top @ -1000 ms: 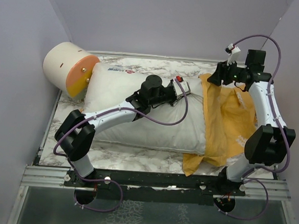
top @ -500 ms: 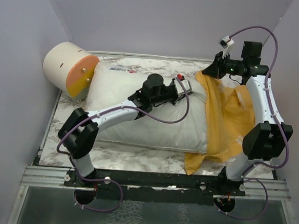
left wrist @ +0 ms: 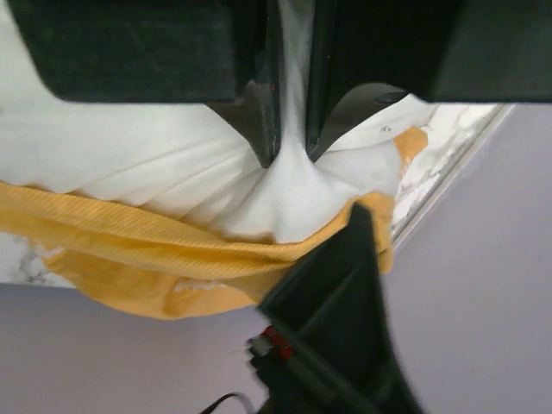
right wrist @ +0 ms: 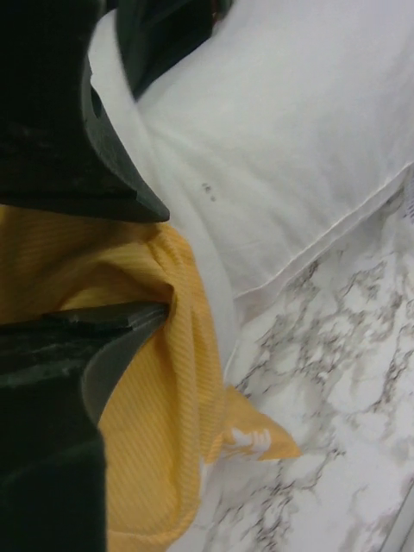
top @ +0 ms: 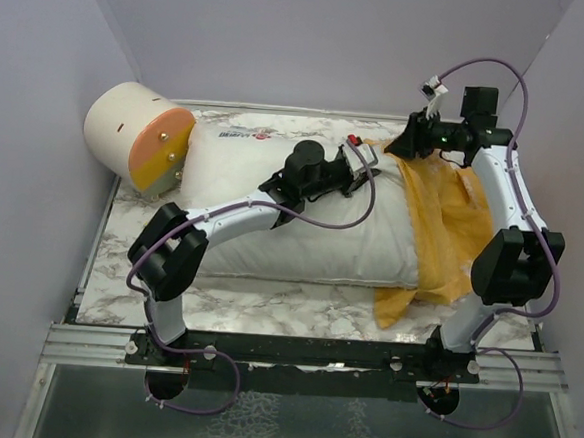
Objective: Put the pillow into the pillowcase
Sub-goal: Stuff the pillow into the pillowcase.
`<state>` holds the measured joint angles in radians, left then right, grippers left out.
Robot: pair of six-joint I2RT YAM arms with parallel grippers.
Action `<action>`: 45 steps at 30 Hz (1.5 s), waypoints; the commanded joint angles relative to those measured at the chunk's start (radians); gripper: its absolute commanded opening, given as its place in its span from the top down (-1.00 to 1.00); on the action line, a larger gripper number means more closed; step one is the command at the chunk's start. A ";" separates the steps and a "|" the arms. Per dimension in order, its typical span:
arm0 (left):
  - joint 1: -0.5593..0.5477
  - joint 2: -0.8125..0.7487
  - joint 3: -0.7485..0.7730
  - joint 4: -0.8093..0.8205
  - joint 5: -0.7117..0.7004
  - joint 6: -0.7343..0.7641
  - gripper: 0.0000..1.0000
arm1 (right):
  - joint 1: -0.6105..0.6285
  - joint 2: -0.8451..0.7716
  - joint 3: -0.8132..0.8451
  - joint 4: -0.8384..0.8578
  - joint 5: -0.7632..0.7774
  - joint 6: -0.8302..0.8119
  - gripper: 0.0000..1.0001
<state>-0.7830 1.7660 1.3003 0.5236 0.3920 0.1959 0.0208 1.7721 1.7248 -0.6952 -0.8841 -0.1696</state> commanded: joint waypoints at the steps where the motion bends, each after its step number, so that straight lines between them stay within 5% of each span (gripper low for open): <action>1: 0.052 0.073 0.048 0.059 -0.179 -0.113 0.41 | -0.079 -0.120 -0.090 0.026 0.089 -0.048 0.00; 5: 0.071 0.113 0.133 -0.054 -0.292 -0.179 -0.41 | -0.127 -0.228 -0.144 0.011 0.102 -0.109 -0.35; 6: 0.078 0.112 0.162 -0.103 -0.310 -0.191 -0.47 | -0.136 -0.257 -0.165 0.010 0.101 -0.122 -0.43; 13: 0.151 -0.003 0.280 -0.417 -0.198 -0.272 -0.54 | -0.173 -0.460 -0.371 -0.010 0.054 -0.179 -0.53; 20: 0.071 -0.296 0.010 -0.447 0.051 -0.093 -0.53 | -0.173 -0.627 -0.521 -0.106 0.036 -0.264 -0.51; 24: -0.199 -0.407 -0.198 -0.450 -0.095 0.247 -0.62 | -0.173 -0.672 -0.567 -0.174 0.105 -0.310 -0.51; 29: -0.390 -0.391 -0.327 -0.475 -0.249 0.556 -0.68 | -0.173 -0.735 -0.612 -0.215 0.208 -0.326 -0.51; 39: -0.450 -0.124 -0.337 -0.276 -0.678 0.853 -0.86 | -0.172 -0.735 -0.671 -0.184 0.257 -0.290 -0.51; 42: -0.440 -0.025 -0.270 -0.253 -0.741 0.830 -0.68 | -0.173 -0.722 -0.671 -0.185 0.274 -0.296 -0.51; 43: -0.430 0.003 -0.240 -0.272 -0.742 0.812 -0.40 | -0.173 -0.719 -0.671 -0.184 0.280 -0.296 -0.51; 45: -0.411 0.050 -0.184 -0.264 -0.747 0.745 0.75 | -0.173 -0.715 -0.669 -0.184 0.289 -0.299 -0.51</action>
<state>-1.2304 1.7260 1.0164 0.2016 -0.2287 0.9783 -0.1478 1.0466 1.0573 -0.8791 -0.6415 -0.4667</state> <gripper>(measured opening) 0.658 0.756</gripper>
